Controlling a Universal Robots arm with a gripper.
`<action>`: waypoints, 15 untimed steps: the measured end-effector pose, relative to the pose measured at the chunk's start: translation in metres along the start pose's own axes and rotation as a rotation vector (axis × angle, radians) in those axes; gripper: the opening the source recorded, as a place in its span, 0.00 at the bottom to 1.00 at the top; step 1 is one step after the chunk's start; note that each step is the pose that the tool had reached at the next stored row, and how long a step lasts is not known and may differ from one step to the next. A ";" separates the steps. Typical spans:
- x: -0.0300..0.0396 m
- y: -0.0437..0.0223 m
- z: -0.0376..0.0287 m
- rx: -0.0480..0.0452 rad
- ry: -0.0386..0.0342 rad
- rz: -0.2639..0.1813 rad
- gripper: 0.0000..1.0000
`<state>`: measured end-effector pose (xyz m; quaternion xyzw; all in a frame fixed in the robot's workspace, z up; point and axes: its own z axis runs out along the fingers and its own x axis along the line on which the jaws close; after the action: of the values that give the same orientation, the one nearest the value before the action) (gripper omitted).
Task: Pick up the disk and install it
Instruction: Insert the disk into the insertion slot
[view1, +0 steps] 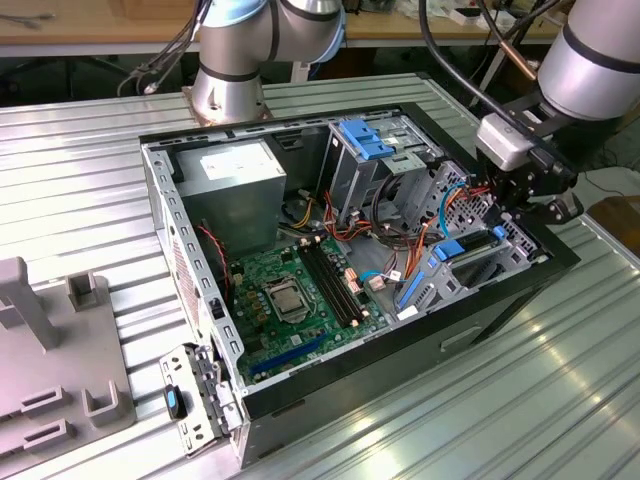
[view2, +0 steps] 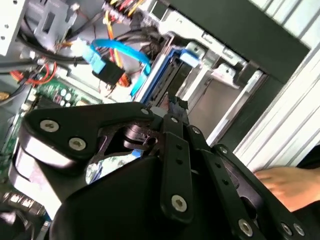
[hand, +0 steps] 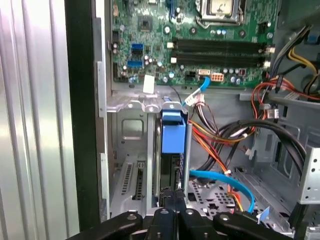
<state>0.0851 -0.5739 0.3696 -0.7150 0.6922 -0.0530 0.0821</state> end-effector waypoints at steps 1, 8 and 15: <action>0.0001 -0.0036 0.0006 -0.0238 0.0012 0.001 0.11; -0.0052 -0.0094 -0.0106 -0.0352 0.0163 -0.001 0.11; -0.0072 -0.0095 -0.0085 -0.0385 -0.0026 -0.112 0.11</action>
<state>0.0925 -0.5668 0.3800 -0.7541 0.6520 -0.0432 0.0661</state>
